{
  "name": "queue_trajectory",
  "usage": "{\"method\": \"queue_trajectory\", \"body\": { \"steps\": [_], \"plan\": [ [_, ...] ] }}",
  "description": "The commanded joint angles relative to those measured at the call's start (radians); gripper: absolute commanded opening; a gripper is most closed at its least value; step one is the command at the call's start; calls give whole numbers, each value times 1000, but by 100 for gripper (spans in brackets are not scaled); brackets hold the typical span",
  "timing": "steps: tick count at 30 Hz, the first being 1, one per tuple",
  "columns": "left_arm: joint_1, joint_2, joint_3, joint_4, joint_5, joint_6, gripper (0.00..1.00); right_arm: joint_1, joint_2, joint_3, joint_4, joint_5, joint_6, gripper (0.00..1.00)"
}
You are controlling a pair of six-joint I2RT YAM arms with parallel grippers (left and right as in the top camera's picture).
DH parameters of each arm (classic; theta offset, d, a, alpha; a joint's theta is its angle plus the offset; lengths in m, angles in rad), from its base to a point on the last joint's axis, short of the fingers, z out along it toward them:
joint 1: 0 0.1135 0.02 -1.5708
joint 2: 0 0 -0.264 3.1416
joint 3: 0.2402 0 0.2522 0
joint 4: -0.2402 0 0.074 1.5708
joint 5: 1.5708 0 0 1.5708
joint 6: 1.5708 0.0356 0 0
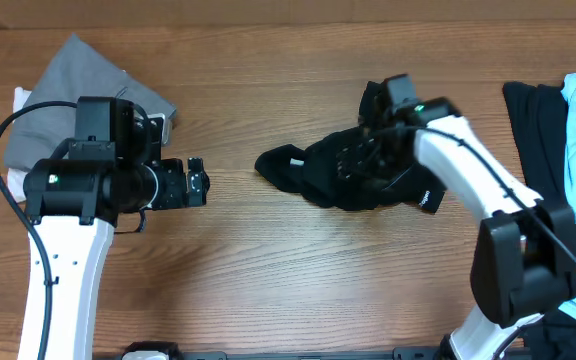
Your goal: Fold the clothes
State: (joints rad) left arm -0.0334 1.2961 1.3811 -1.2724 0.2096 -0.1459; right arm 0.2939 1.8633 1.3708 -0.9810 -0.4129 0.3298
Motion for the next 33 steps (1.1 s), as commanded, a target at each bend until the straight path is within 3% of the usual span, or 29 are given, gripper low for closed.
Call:
{"method": "queue_trajectory", "body": {
  "steps": [1,4,5,6,7,14,19,20,21,22,23,27,29,33],
  "plan": [
    [-6,8,13,-2,20,19,100,59,-19,-65,96,-60,45,73],
    [-6,7,13,-3,20,19,100,93,-19,-105,219,-60,81,53],
    [-6,7,13,-5,20,20,100,100,-19,-112,251,-56,93,38],
    [-6,7,13,-6,20,20,100,101,-19,-113,274,-58,105,12],
    [-6,7,13,-10,20,20,100,103,-19,-113,299,-61,117,4],
    [-6,7,13,-14,20,38,100,106,-50,56,330,-201,108,4],
    [-6,7,13,-10,20,38,100,111,-56,234,265,-148,85,4],
    [-6,7,13,-12,20,38,100,111,-56,247,229,-106,86,12],
    [-6,7,13,-16,20,38,100,106,-56,255,158,-18,86,42],
    [-6,7,13,-18,20,38,100,103,-56,254,122,22,86,56],
    [-6,7,13,-19,20,38,100,94,-54,251,55,90,86,64],
    [-6,7,13,-11,20,38,100,77,-40,183,-51,146,90,77],
    [-6,7,13,-6,20,37,100,78,-33,110,-27,139,113,89],
    [-6,7,13,-2,20,37,100,86,-19,-21,116,67,145,93]
  ]
}}
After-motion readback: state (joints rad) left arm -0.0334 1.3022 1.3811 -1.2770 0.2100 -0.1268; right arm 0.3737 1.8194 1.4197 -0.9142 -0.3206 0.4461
